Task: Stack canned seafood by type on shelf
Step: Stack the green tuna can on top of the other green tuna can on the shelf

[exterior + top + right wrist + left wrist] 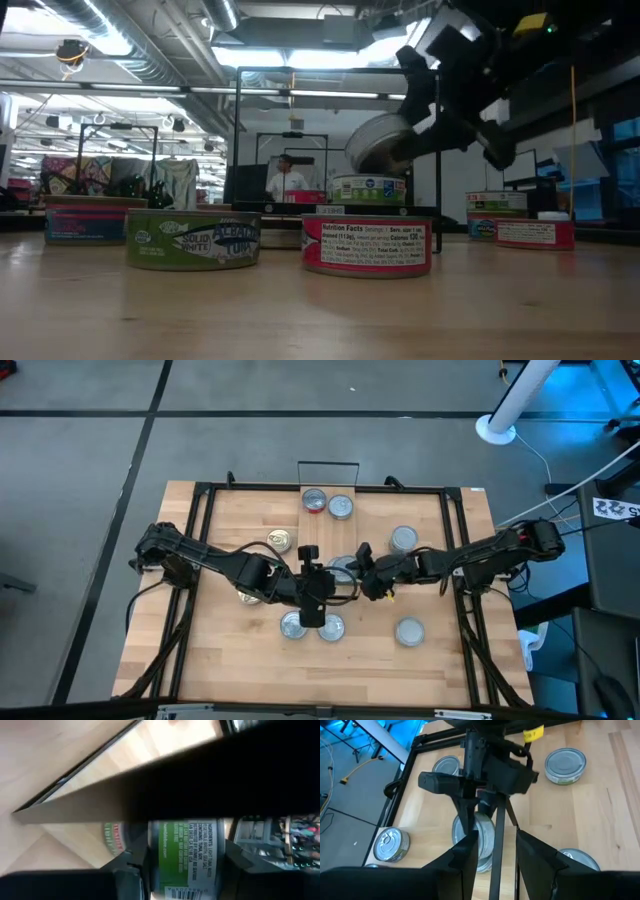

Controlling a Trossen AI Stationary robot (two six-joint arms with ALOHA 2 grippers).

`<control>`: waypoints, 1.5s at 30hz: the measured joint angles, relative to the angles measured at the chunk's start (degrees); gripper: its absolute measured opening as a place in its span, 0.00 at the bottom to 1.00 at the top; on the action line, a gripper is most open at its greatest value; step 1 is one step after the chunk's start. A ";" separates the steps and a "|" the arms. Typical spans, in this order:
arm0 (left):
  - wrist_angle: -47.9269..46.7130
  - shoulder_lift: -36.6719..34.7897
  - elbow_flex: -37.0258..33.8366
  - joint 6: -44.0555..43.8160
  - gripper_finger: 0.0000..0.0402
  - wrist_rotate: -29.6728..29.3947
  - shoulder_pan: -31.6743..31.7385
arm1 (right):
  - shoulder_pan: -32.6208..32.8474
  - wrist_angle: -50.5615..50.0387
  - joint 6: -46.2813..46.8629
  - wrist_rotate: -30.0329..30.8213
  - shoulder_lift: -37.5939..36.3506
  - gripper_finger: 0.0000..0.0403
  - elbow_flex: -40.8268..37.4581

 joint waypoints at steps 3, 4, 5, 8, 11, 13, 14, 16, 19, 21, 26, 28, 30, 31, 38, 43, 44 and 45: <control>0.02 0.00 0.00 -0.11 0.32 -0.02 0.00 | -0.35 1.55 0.01 1.14 1.34 0.34 0.07; 0.02 0.00 0.00 -0.13 0.32 -0.02 0.00 | -0.33 2.19 0.01 1.42 1.65 0.34 0.07; 0.02 0.00 0.00 -0.13 0.32 -0.02 0.00 | -0.33 2.49 0.01 1.50 1.75 0.34 0.07; 0.02 0.00 0.00 -0.36 0.32 0.00 0.00 | -0.31 3.31 0.06 1.11 1.89 0.34 0.05; 0.02 0.02 0.00 -0.39 0.32 0.00 0.00 | -0.31 3.38 0.10 1.01 1.91 0.34 0.05; 0.02 0.02 0.00 -0.44 0.32 0.00 0.00 | -0.31 3.33 0.10 1.01 1.91 0.36 0.05; 0.02 0.02 0.00 -0.44 0.32 0.00 0.00 | -0.31 3.33 0.10 1.01 1.91 0.37 0.05; 0.02 0.02 0.00 -0.46 0.32 0.00 0.00 | -0.29 3.23 0.13 0.98 1.91 0.40 0.03; 0.02 0.02 0.00 -0.48 0.32 0.00 0.00 | -0.28 3.07 0.23 0.88 1.93 0.46 -0.06; 0.02 0.04 0.00 -0.50 0.32 0.00 0.00 | -0.28 3.14 0.23 0.88 1.93 0.49 -0.06; 0.02 0.04 0.00 -0.57 0.32 0.00 0.00 | -0.28 3.54 0.23 0.90 1.93 0.58 -0.06; 0.02 0.04 0.00 -0.74 0.32 0.00 0.00 | -0.28 3.85 0.23 0.91 1.93 0.60 -0.06; 0.02 0.04 0.00 -0.76 0.32 0.00 0.00 | -0.28 4.49 0.23 0.92 1.93 0.62 -0.06; 0.02 0.04 0.00 -0.76 0.32 0.00 0.00 | -0.28 5.18 0.23 0.90 1.93 0.62 -0.06; 0.04 0.04 0.00 -1.47 0.32 0.00 -0.06 | -0.28 7.87 0.25 0.94 1.93 0.63 -0.06; 0.06 0.04 0.00 -1.96 0.32 0.00 -0.04 | -1.05 7.77 1.86 -3.23 1.93 0.63 -0.06; 0.07 0.04 0.00 -2.00 0.32 0.00 -0.04 | -1.16 7.77 2.23 -4.59 1.93 0.63 -0.06; 0.07 0.04 0.00 -2.07 0.32 0.00 -0.04 | -1.49 7.79 2.87 -5.46 1.93 0.63 -0.06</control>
